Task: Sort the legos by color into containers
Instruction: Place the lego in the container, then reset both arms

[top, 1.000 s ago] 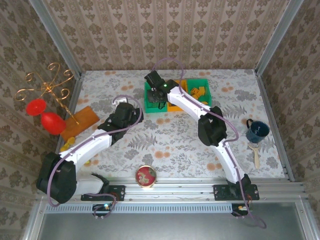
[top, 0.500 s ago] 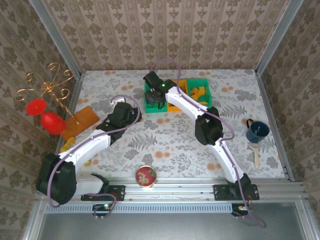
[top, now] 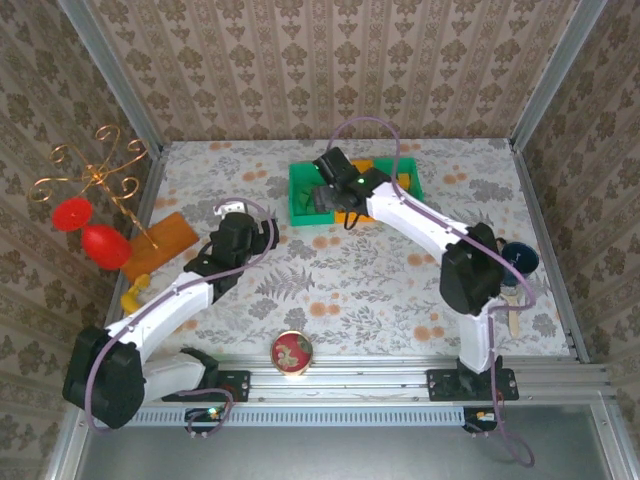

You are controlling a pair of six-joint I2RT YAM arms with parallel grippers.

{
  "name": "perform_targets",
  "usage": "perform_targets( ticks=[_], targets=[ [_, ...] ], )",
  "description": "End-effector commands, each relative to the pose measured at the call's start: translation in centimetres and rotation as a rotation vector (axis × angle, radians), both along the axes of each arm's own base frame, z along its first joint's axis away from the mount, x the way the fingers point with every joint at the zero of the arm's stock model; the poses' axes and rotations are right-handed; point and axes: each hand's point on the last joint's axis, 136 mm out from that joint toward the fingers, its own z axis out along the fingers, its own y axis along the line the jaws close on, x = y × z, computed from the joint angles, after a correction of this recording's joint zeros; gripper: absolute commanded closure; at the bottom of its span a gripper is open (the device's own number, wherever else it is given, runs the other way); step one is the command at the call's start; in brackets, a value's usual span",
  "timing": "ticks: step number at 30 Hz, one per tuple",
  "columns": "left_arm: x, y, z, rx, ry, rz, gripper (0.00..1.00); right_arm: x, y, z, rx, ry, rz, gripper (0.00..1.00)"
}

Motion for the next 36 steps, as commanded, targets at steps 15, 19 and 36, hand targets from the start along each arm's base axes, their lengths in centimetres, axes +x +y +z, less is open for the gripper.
perform_targets(
  ticks=[15,19,36],
  targets=[
    [-1.8,4.6,3.2,0.264,-0.275,0.011,0.00,-7.4,-15.3,1.9,-0.206,-0.188,-0.328,0.00],
    [-1.8,6.5,3.0,0.301,-0.292,0.048,0.00,-7.7,-17.4,1.3,-0.243,-0.231,-0.337,0.00],
    [1.0,11.5,-0.4,0.345,-0.305,0.055,0.00,-7.0,-24.6,0.0,-0.085,-0.470,-0.347,0.00]
  ],
)
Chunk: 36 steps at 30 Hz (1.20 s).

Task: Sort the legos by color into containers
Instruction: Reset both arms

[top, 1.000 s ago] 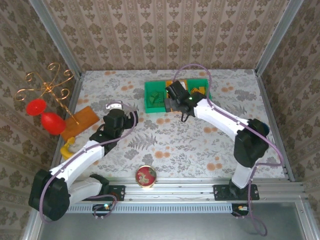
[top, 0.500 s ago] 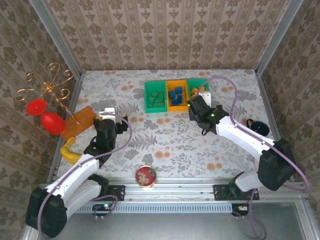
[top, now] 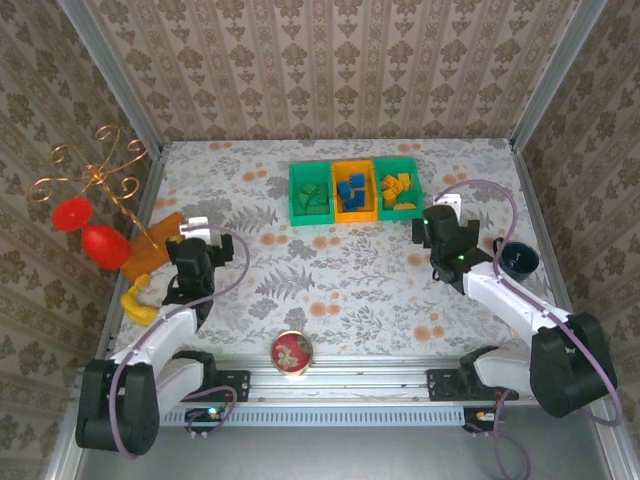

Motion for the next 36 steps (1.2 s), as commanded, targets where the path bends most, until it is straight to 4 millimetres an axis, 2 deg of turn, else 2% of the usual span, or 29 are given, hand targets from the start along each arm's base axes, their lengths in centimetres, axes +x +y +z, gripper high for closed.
perform_targets(
  ticks=[1,10,18,23,26,31,36],
  targets=[
    [1.1,-0.8,1.1,0.027,-0.079,-0.084,0.00,1.5,0.0,2.2,0.055,-0.172,0.061,0.00],
    [2.7,-1.2,-1.2,0.018,-0.077,-0.167,0.00,2.2,-2.3,0.9,0.112,-0.236,0.063,0.00],
    [3.9,-2.2,-1.6,0.015,-0.108,-0.255,0.00,1.7,-3.3,0.8,0.125,-0.296,0.047,0.00],
    [4.9,-3.7,-3.8,0.006,-0.083,-0.362,0.00,1.4,-3.6,0.6,0.125,-0.317,0.048,0.00],
    [5.3,-3.7,-4.4,-0.061,-0.050,-0.412,0.00,1.3,-3.6,0.3,0.120,-0.325,0.060,0.00],
    [5.8,-2.9,-4.2,-0.119,-0.045,-0.419,0.00,1.4,-3.6,-0.5,0.117,-0.333,0.082,0.00],
    [6.1,-1.6,-4.3,-0.107,-0.036,-0.322,0.00,2.1,-3.5,-1.7,0.129,-0.327,0.109,0.00]
  ],
)
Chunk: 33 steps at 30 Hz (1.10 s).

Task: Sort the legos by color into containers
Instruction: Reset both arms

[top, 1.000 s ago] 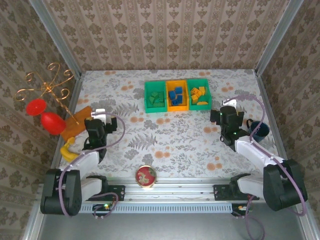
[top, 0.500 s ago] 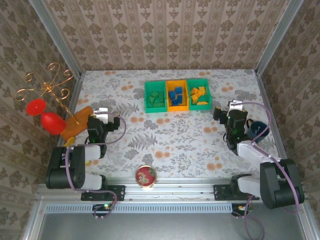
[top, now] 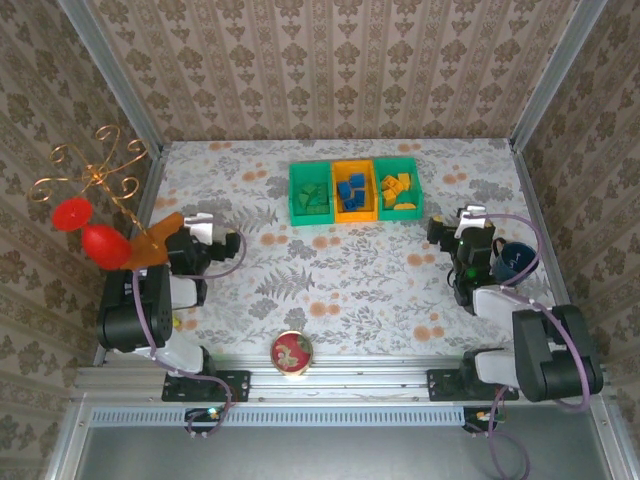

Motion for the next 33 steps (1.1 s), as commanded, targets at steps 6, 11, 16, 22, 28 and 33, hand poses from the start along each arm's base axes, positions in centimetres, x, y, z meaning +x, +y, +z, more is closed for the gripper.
perform_targets(
  ticks=[6,11,16,22,28,33],
  targets=[
    [0.6,0.6,0.7,-0.019,-0.013,0.061,0.00,1.6,0.1,-2.5,0.024,-0.025,0.043,0.00],
    [0.6,0.6,0.7,-0.017,-0.012,0.060,0.00,2.9,1.2,-3.3,0.026,0.052,0.112,0.00],
    [0.6,0.6,0.7,-0.015,-0.012,0.060,0.00,3.2,2.3,-3.3,0.026,0.066,0.185,0.00],
    [0.7,0.5,0.7,-0.013,-0.010,0.060,0.00,3.1,2.3,-3.4,0.026,0.068,0.185,0.00],
    [0.7,0.5,0.6,-0.011,-0.007,0.058,0.00,3.1,2.3,-3.3,0.027,0.067,0.185,0.00],
    [0.7,0.2,0.7,-0.002,-0.006,0.050,0.00,3.1,2.3,-3.3,0.026,0.067,0.185,0.00]
  ],
)
